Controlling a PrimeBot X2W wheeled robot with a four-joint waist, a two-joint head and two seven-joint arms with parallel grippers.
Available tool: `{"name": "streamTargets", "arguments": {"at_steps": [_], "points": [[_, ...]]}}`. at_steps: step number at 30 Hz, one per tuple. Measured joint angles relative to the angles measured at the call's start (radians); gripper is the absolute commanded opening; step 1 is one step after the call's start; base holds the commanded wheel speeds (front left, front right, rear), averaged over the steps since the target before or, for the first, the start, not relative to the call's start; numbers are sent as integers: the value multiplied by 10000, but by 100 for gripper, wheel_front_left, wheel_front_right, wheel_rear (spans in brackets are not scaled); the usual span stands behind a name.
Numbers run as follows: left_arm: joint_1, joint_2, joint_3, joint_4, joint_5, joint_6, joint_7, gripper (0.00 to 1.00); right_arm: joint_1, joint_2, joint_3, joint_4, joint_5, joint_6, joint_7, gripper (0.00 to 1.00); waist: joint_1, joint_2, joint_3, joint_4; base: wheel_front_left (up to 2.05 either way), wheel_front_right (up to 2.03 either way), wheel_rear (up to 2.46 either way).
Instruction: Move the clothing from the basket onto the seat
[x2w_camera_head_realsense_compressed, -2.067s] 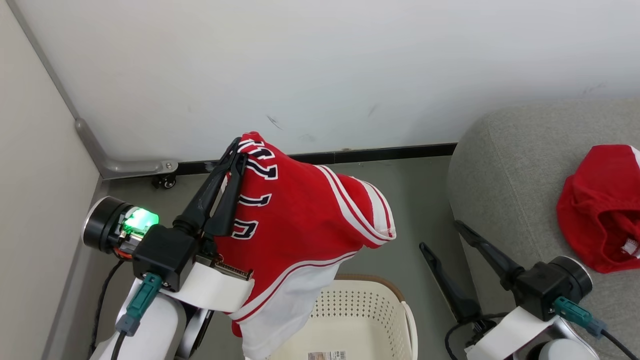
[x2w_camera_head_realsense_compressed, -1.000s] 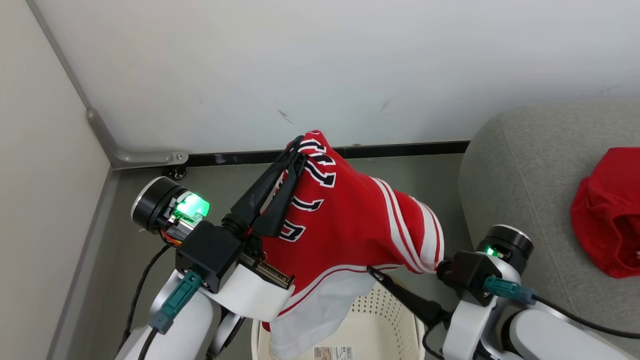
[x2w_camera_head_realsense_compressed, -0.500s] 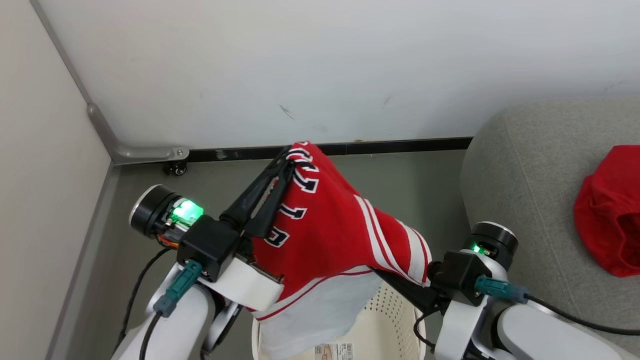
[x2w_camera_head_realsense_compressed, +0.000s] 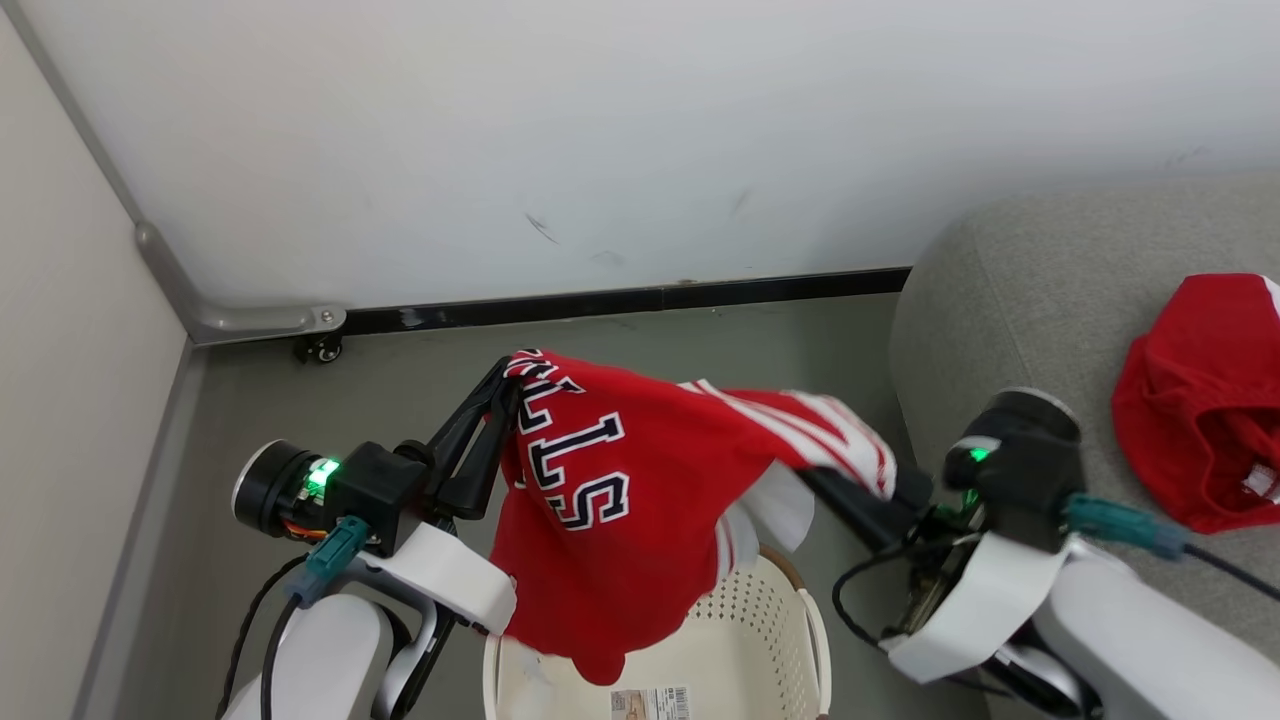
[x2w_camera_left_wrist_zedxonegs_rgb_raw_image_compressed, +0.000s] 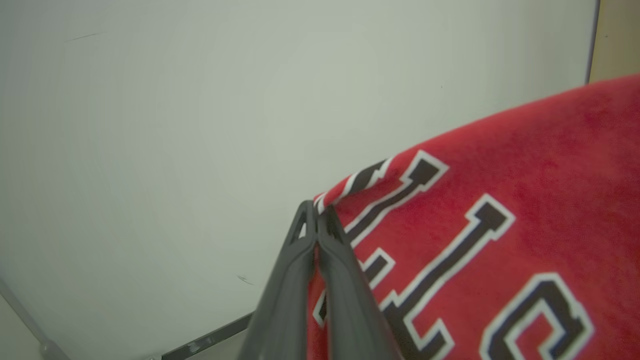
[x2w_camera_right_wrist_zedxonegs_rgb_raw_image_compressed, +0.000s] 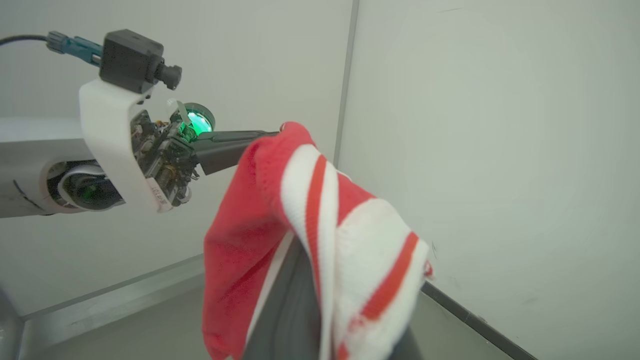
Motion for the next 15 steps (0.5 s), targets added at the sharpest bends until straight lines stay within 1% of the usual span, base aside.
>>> {"name": "streamTargets", "arguments": {"at_steps": [2, 3, 4, 5, 6, 7, 8, 9, 15], "points": [[0, -69, 42, 8, -92, -46, 0, 0, 1, 36, -441, -115, 102, 0, -236, 0, 0, 0, -4, -79, 0, 0, 0], [0, -69, 42, 8, -92, -46, 0, 0, 1, 36, -441, -115, 102, 0, -236, 0, 0, 0, -4, -79, 0, 0, 0], [0, -136, 73, 2, -151, -48, 0, 0, 2, 35, -650, -165, 140, 0, -326, 0, 0, 0, -6, -118, 0, 0, 0], [0, -230, 109, -4, -217, -56, 0, 13, 4, 36, -859, -221, 184, 0, -414, 0, 0, 0, -9, -154, 0, 0, 0], [1, -328, 140, -27, -309, -59, 0, 35, 6, 40, -1060, -261, 226, 0, -481, 0, 0, 0, -12, -189, 0, 0, 0], [1, -407, 161, -58, -420, -67, 0, 51, 6, 42, -1252, -276, 259, 0, -522, 0, 0, 0, -14, -222, 0, 0, 0], [1, -456, 173, -67, -479, -148, 0, 82, 18, 46, -1432, -276, 259, 0, -560, 0, 0, 0, -18, -251, 0, 0, 0], [7, -493, 174, -69, -525, -178, 0, 100, 45, 40, -1595, -272, 257, 0, -564, 0, 0, 0, -22, -278, 0, 0, 0], [205, -529, 376, -186, -602, -232, 0, 100, 475, 59, -2872, -58, 240, 0, -748, 0, 0, 0, -83, -365, 0, 0, 0]]}}
